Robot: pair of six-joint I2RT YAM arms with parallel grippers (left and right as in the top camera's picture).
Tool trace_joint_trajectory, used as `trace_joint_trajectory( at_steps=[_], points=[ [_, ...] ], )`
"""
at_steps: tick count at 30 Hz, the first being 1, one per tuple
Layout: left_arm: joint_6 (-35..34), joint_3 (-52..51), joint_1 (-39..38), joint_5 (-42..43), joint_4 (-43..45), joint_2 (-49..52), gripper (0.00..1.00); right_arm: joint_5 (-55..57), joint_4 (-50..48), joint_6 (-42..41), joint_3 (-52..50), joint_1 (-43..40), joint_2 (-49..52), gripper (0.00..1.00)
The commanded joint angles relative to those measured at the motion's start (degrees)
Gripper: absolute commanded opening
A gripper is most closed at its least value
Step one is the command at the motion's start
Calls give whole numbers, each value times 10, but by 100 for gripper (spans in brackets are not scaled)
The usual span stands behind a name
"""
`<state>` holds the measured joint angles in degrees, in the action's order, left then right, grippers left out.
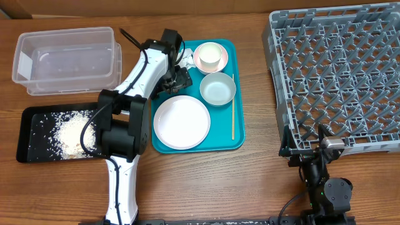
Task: Sort waste into correct bins and load items into the dishwasher
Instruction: 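Grasp the brown food scrap with the left gripper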
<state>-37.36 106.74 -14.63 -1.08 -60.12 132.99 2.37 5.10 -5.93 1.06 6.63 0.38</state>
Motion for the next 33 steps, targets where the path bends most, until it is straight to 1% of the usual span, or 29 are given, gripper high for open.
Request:
trace_joint_trajectory(
  at_steps=[1, 3, 5, 12, 18, 21, 24, 30, 33],
  points=[
    [-7, -6, 0, -8, 7, 8, 100, 5, -5, 4, -6, 2, -2, 100],
    [-8, -6, 0, -8, 11, 8, 100, 5, -5, 4, -6, 2, -2, 100],
    [-7, -6, 0, -8, 16, 8, 97, 5, -5, 4, -6, 2, -2, 100],
    [1, -6, 0, -21, 21, 8, 79, 5, -5, 4, -6, 2, -2, 100],
    [1, -5, 0, -25, 18, 8, 77, 5, -5, 4, -6, 2, -2, 100],
    [1, -5, 0, -25, 19, 7, 73, 5, -5, 4, -6, 2, -2, 100],
    [1, -5, 0, -25, 19, 7, 64, 5, -5, 4, -6, 2, -2, 100],
    [1, -2, 0, -24, 17, 7, 64, 5, -5, 4, -6, 2, -2, 100],
    [1, 7, 0, -21, 7, 5, 59, 5, -5, 4, -6, 2, -2, 100]
  ],
)
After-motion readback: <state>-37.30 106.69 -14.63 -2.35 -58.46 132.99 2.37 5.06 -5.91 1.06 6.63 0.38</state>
